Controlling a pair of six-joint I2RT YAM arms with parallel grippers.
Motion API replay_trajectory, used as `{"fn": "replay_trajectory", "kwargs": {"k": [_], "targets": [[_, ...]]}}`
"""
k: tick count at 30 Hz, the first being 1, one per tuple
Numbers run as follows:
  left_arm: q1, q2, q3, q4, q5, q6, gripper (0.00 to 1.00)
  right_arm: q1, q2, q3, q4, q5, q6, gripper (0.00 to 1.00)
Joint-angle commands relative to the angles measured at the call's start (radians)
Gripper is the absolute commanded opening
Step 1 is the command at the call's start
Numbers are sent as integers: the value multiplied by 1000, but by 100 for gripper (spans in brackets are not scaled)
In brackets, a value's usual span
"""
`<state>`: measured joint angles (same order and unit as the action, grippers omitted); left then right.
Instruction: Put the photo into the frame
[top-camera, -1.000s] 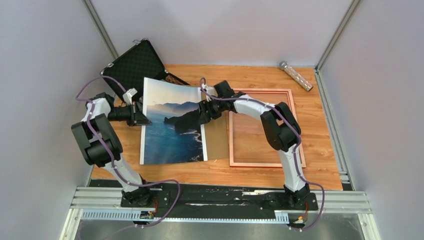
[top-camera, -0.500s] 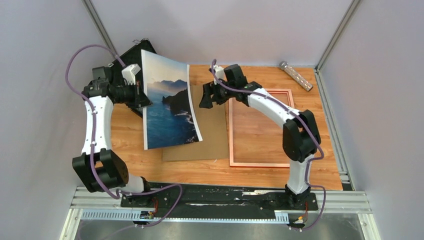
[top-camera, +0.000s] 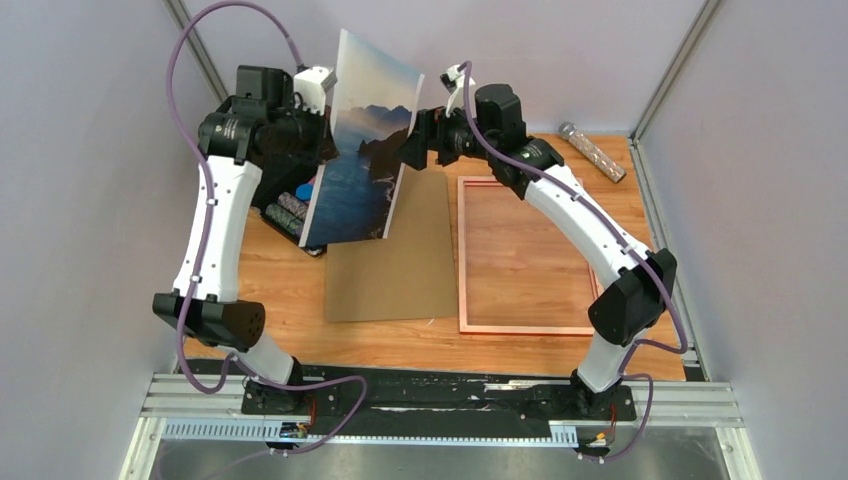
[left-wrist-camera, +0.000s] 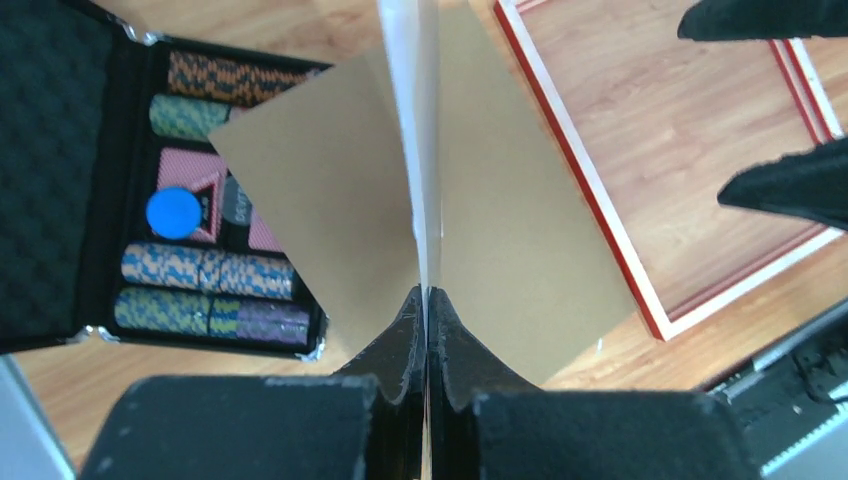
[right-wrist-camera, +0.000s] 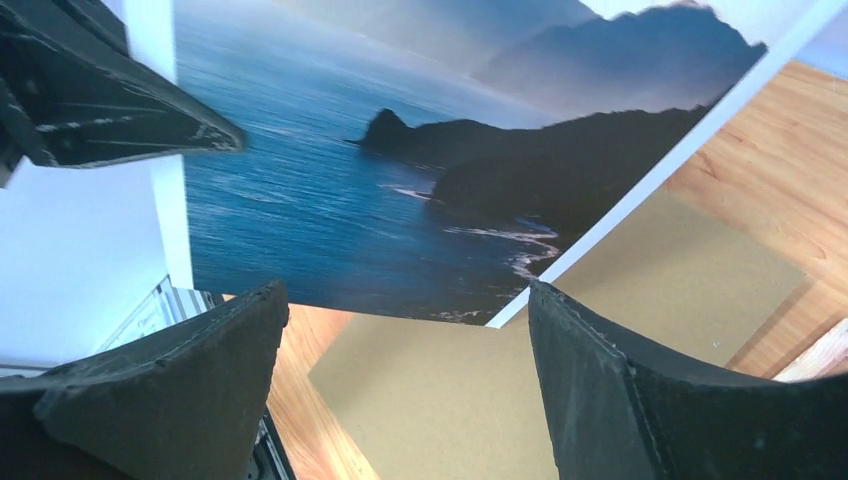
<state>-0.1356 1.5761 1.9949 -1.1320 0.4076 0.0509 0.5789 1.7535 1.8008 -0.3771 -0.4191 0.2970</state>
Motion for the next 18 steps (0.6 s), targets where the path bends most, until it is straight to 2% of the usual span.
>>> {"fn": "replay_trajectory", "kwargs": {"k": [1,3,9,18], "targets": [[-98,59,144,-70,-242,-14,0,-17,-34,73,2,6,88,88],[-175,74,159,-64,-335,8,0,-27,-34,85,3,-10,119,88],[-292,121,183,-52,-494,36,0,-67,-34,83,24,-18,188,88],[-438,201,182,-40,-689,83,0,-148,-107,-54,110,-119,303,86]]}}
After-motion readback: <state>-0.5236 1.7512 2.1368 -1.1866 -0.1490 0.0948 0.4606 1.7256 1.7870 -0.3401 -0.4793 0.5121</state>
